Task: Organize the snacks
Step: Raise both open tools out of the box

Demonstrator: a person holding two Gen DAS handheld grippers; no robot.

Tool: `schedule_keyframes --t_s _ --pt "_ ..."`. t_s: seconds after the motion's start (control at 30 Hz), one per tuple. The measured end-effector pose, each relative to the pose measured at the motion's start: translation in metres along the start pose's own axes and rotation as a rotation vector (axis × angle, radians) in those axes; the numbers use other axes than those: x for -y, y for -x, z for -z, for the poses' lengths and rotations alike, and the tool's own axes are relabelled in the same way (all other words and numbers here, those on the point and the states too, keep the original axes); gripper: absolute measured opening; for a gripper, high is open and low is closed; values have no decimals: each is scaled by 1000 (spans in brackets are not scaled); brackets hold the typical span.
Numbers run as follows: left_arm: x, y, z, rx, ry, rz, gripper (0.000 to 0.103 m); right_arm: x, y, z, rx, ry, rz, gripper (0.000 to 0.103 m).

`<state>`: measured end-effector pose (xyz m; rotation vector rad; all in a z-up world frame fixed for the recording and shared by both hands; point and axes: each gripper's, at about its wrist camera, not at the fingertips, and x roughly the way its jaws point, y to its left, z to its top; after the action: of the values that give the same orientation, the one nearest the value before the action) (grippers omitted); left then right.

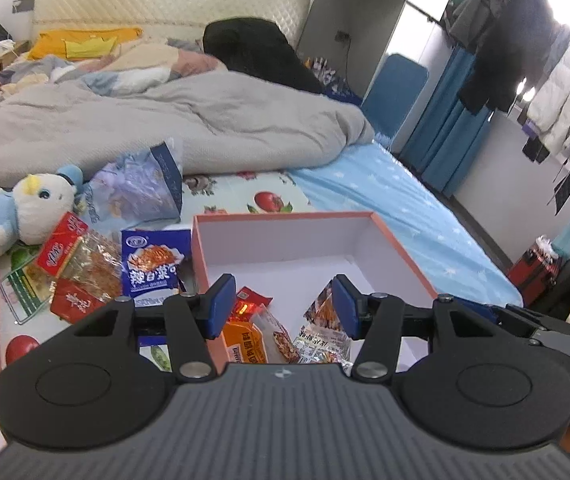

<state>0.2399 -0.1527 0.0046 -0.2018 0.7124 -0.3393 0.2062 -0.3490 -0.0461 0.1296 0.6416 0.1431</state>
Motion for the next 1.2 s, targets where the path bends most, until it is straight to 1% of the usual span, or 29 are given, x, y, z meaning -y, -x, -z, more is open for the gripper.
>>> schedule_keyframes --t_s 0.13,0.37,0.63,0.97,1.2 --pt "-6 24 4 27 -3 -13 59 -12 11 1 18 1 -14 67" --pt "-27 63 21 61 31 -28 59 -40 27 8 41 26 -55 67" --pt "-52 96 45 85 74 -66 59 -65 34 21 18 39 -113 67" --pt "-81 118 71 93 133 -131 59 -92 33 33 -3 103 -158 67" --pt "-98 126 87 86 179 -158 59 -109 32 43 -26 128 -189 67"
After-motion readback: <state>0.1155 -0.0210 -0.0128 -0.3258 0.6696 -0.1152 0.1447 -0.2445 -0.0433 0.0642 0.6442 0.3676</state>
